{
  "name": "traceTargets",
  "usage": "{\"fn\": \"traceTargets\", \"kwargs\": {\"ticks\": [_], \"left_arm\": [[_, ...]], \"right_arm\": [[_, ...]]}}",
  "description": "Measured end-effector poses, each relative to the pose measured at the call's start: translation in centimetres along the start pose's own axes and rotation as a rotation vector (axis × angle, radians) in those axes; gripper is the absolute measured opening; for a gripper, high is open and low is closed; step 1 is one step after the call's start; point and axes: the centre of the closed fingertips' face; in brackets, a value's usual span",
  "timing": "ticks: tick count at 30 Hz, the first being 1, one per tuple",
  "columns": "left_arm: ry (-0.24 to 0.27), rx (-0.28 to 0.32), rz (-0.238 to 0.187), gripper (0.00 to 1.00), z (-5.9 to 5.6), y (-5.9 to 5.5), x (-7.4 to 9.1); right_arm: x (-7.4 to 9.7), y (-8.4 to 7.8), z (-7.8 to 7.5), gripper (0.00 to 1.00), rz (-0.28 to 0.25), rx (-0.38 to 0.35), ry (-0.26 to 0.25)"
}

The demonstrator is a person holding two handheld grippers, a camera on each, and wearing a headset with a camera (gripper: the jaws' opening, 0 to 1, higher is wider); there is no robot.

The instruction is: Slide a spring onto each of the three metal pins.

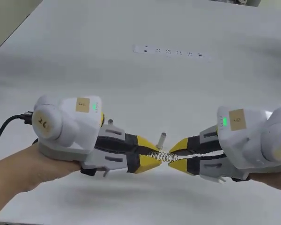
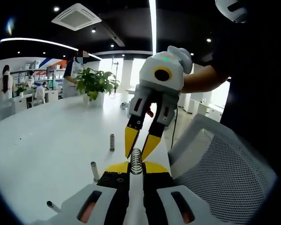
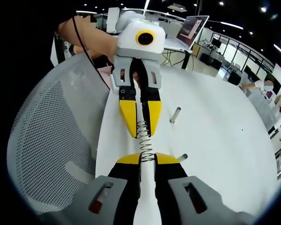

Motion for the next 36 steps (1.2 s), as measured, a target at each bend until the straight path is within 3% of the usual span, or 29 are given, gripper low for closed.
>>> {"fn": "traceTargets", "kwargs": {"ticks": [12, 22, 25, 29, 31, 34, 36], "left_arm": [[-0.021, 0.025, -0.024, 0.02, -0.1, 0.1, 0.2], [-0.001, 0.012, 0.014, 0.01, 0.6, -0.9, 0.1], [0.001, 0.001, 0.027, 0.01, 0.5, -1.3, -0.1], [0.005, -0.030, 0.044, 0.01, 0.4, -1.5, -0.4], [0.001, -0.026, 0.042, 0.01, 0.4, -1.5, -0.5], [0.003, -0.036, 0.045, 0.01, 0.4, -1.5, -0.4], [-0.006, -0.025, 0.035, 0.01, 0.2, -1.3, -0.5]], "right_arm": [[1.1, 1.0, 0.0, 0.06, -0.047, -0.007, 0.016], [1.4, 2.8, 0.1, 0.07, -0.091, 0.013, 0.012], [1.5, 4.0, 0.3, 0.07, -0.127, 0.022, 0.017], [0.7, 4.3, 0.4, 0.07, -0.114, 0.048, 0.021], [0.5, 4.8, 0.3, 0.07, -0.139, 0.027, 0.025], [0.1, 4.9, 0.4, 0.07, -0.137, 0.037, 0.025], [0.3, 5.6, 0.7, 0.07, -0.180, 0.013, 0.033]]}}
Point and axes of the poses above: the centre of the closed fingertips' face, and the gripper's own axes: x roughly backward along the fingers, z roughly to its left, y roughly out of its top, and after that the axes turned 3 degrees about y, right-handed
